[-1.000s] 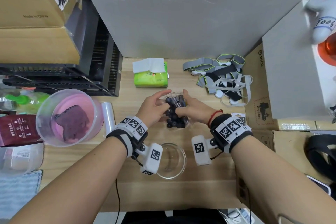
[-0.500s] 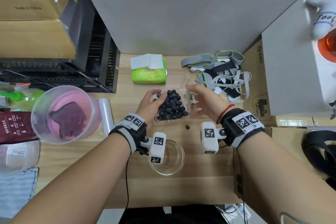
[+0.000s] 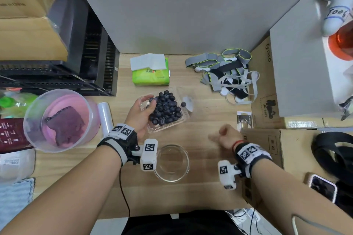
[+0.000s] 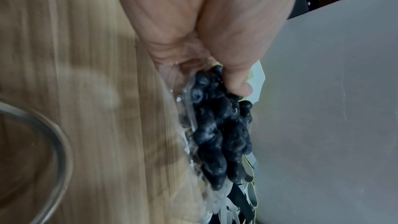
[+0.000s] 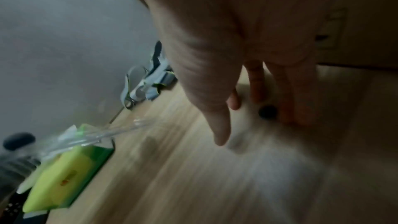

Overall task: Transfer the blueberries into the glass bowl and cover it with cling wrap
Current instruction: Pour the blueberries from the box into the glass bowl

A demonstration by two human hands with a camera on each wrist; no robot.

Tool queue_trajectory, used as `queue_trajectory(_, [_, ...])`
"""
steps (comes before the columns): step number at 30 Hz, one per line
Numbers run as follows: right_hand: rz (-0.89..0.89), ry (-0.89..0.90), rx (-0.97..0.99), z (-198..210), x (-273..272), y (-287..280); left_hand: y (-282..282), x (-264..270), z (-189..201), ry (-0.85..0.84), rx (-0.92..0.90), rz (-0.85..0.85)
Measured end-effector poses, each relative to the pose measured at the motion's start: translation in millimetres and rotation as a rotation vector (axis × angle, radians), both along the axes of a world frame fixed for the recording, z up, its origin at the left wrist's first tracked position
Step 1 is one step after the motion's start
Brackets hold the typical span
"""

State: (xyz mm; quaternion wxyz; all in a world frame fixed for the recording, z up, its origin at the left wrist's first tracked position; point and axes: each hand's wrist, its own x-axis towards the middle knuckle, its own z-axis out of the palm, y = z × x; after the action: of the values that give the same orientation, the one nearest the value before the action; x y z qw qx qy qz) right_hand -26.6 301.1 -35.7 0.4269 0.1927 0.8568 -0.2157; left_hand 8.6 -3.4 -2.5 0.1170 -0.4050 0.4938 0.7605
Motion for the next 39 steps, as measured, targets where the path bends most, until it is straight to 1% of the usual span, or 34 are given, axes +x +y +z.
queue_trajectory(3, [0.040,0.151,0.051,-12.7,15.9,-1.8,2.8,1.0,-4.3,-0.005,0.006,-0.012])
queue_trajectory(5, [0.065,0.200,0.019,-15.0,14.5,-5.4,3.6,1.9,-6.3,-0.006,0.001,-0.021])
queue_trajectory(8, [0.041,0.235,-0.085,-10.0,-0.2,-15.1,4.5,4.1,-10.0,-0.008,-0.019,-0.026])
queue_trajectory(10, [0.074,0.282,-0.133,-6.9,-13.5,-22.9,5.3,6.7,-13.1,-0.022,-0.041,-0.033])
queue_trajectory(12, [0.119,0.338,-0.158,-5.3,-29.1,-30.0,6.3,8.1,-19.0,-0.041,-0.107,-0.060])
queue_trajectory(14, [0.125,0.374,-0.167,-3.9,-42.3,-37.0,5.3,11.9,-29.1,-0.066,-0.172,-0.099])
queue_trajectory(17, [0.126,0.405,-0.163,-5.1,-56.9,-44.2,2.2,16.5,-48.5,-0.091,-0.195,-0.098])
queue_trajectory(21, [0.065,0.520,-0.117,1.5,-76.1,-51.1,-2.7,18.4,-56.0,-0.095,-0.191,-0.113])
queue_trajectory(23, [0.068,0.571,-0.121,6.8,-88.7,-58.4,-5.9,18.2,-55.6,-0.116,-0.197,-0.113])
queue_trajectory(26, [0.156,0.594,-0.227,12.5,-109.9,-83.3,-7.4,13.1,-49.6,-0.131,-0.214,-0.090])
queue_trajectory(28, [0.240,0.591,-0.242,11.5,-123.7,-106.6,-8.6,6.6,-47.9,-0.129,-0.226,-0.104])
queue_trajectory(31, [0.351,0.616,-0.234,2.6,-144.6,-144.9,-12.6,-5.9,-48.5,-0.117,-0.347,-0.252])
queue_trajectory(33, [0.406,0.626,-0.213,-6.4,-159.1,-166.7,-14.5,-12.5,-50.6,-0.108,-0.421,-0.320])
queue_trajectory(36, [0.513,0.648,-0.177,-18.5,-182.2,-191.7,-17.0,-18.8,-56.3,-0.121,-0.547,-0.448])
queue_trajectory(39, [0.633,0.648,-0.116,-29.1,-198.6,-204.1,-19.1,-21.0,-61.6,-0.136,-0.534,-0.491])
